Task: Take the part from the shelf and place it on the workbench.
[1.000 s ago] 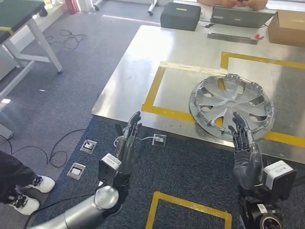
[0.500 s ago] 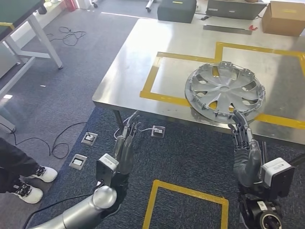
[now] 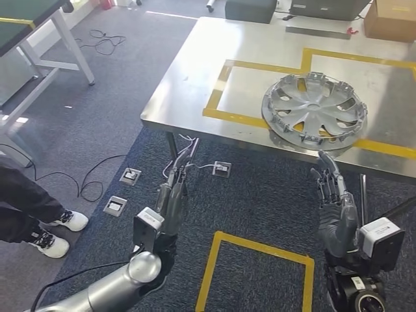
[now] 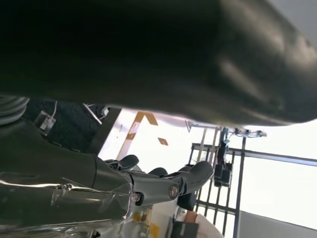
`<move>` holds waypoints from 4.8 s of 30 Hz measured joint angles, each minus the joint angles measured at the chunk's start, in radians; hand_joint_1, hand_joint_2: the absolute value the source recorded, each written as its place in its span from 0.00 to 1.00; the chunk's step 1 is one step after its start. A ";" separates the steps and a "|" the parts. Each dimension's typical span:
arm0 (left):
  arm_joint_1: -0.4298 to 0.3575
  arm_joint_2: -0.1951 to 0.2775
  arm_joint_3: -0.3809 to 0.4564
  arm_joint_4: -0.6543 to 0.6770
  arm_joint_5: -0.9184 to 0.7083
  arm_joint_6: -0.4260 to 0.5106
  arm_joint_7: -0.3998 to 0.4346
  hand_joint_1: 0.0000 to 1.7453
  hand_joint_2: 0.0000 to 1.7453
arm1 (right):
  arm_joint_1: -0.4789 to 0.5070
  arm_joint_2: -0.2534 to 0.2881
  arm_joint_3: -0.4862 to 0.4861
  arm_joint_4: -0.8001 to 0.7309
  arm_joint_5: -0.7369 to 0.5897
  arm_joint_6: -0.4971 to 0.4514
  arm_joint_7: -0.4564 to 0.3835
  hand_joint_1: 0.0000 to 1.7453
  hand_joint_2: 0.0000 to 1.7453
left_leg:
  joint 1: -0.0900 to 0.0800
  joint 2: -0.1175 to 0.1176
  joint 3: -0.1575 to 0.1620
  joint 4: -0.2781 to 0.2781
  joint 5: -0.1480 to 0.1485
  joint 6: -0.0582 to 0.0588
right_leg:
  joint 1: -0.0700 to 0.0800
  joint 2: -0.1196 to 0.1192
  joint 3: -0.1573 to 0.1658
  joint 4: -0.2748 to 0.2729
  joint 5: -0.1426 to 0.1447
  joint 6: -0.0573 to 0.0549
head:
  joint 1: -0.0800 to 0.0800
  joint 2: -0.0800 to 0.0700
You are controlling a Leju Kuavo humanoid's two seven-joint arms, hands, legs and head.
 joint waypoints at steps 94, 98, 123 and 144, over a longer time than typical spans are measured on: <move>0.022 0.002 0.006 -0.019 -0.020 0.003 -0.002 0.00 0.00 | 0.003 0.002 0.018 0.003 0.056 -0.020 0.014 0.00 0.00 | 0.000 -0.155 0.024 0.017 -0.044 -0.003 | 0.007 0.081 -0.066 -0.008 0.029 -0.037 | 0.005 0.000; 0.022 0.004 0.006 -0.022 -0.020 0.005 -0.002 0.00 0.00 | 0.004 0.001 0.019 0.000 0.055 -0.022 0.013 0.00 0.00 | -0.006 -0.060 -0.038 0.134 -0.111 -0.024 | 0.003 0.018 -0.057 -0.027 0.043 -0.050 | -0.011 0.000; 0.023 -0.009 0.005 -0.022 -0.025 -0.007 -0.005 0.00 0.00 | 0.031 -0.003 0.014 -0.012 0.073 -0.026 0.019 0.00 0.00 | 0.000 -0.138 0.024 0.016 -0.046 0.002 | 0.001 0.080 -0.071 0.001 0.018 -0.024 | 0.004 0.000; 0.025 -0.005 0.009 -0.039 -0.040 0.002 0.009 0.00 0.00 | 0.011 -0.003 0.019 -0.027 0.077 0.010 0.033 0.00 0.00 | -0.003 -0.004 0.037 0.005 -0.061 0.020 | 0.005 -0.042 -0.106 0.134 -0.085 -0.007 | 0.002 0.000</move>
